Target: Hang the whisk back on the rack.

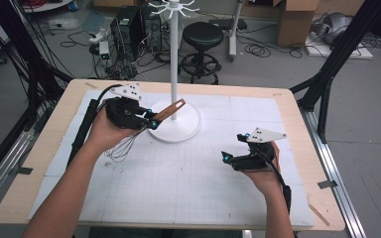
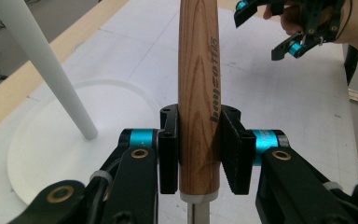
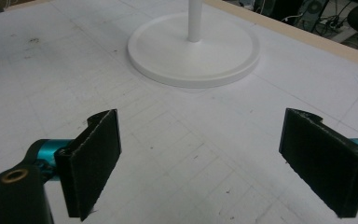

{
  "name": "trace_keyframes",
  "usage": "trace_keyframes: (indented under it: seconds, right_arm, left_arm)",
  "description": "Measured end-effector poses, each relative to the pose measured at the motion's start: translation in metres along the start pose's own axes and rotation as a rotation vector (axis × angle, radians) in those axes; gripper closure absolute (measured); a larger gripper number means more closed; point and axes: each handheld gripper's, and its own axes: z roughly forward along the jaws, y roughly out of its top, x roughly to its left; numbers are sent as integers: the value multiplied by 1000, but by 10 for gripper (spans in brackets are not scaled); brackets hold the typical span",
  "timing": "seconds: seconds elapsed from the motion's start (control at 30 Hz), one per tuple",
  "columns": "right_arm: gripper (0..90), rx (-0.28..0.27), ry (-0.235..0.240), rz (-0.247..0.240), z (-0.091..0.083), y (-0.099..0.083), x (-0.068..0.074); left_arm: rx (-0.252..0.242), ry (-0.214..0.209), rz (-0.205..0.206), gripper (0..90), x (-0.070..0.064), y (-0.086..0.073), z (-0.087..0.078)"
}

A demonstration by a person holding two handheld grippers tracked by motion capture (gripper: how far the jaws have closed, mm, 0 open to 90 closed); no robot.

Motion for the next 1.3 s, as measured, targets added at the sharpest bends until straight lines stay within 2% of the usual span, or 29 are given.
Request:
trace_keyframes:
  seconds: [0.33,0.5,0.93,1.2,1.3]
  right_arm:
    - [118,1,0,2,0,0,0]
    - [118,-1,0,3,1,0,0]
    - [118,2,1,0,1,0,-1]
    - [118,1,1,4,1,-1,-1]
    - [118,4,2,2,2,-1,-1]
  left_arm:
    - [-56,15,20,707,7,31,-21]
    - [-86,10,24,707,10,44,-29]
    - [-140,3,28,708,15,66,-44]
    - [-222,-40,8,707,24,71,-54]
    - [-258,-62,-16,708,27,71,-57]
